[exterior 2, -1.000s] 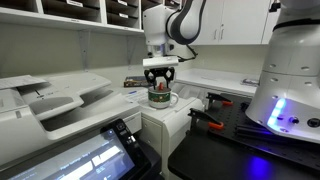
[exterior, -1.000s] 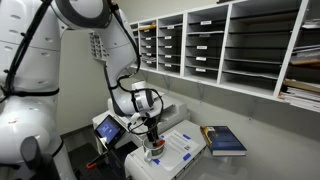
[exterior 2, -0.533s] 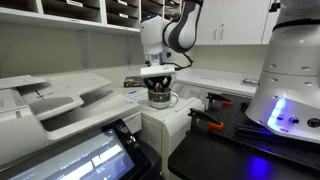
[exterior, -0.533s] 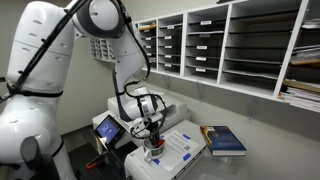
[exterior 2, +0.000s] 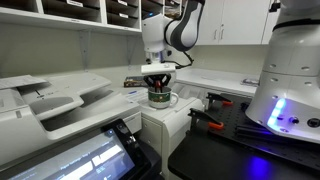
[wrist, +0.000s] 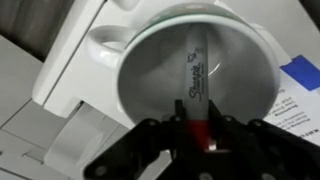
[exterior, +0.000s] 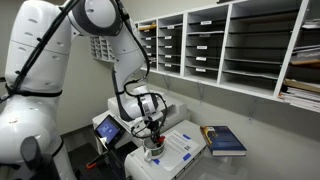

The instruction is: Take the marker out of the mug

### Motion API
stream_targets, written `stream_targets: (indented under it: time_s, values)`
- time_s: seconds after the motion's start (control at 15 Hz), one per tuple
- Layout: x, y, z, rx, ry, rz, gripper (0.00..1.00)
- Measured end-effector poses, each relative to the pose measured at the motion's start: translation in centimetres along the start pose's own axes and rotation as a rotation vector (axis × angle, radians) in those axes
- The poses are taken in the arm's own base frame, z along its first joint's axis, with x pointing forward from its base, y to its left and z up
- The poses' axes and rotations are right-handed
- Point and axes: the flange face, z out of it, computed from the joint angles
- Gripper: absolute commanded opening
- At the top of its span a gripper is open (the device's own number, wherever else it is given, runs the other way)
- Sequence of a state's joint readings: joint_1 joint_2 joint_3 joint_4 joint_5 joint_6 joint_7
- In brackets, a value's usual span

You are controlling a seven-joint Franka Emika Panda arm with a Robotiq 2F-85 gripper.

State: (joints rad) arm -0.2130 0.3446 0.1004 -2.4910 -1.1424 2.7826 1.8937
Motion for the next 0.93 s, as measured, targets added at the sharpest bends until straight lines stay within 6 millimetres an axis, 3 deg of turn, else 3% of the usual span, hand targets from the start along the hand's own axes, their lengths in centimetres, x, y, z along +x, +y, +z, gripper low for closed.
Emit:
stream_targets:
  time_s: [0.47, 0.93]
  values:
    - [4.2, 2.9, -2.7, 0.002, -0.104, 0.146, 0.06]
    - [10.3, 3.8, -5.6, 0.099, -0.211, 0.563, 0.06]
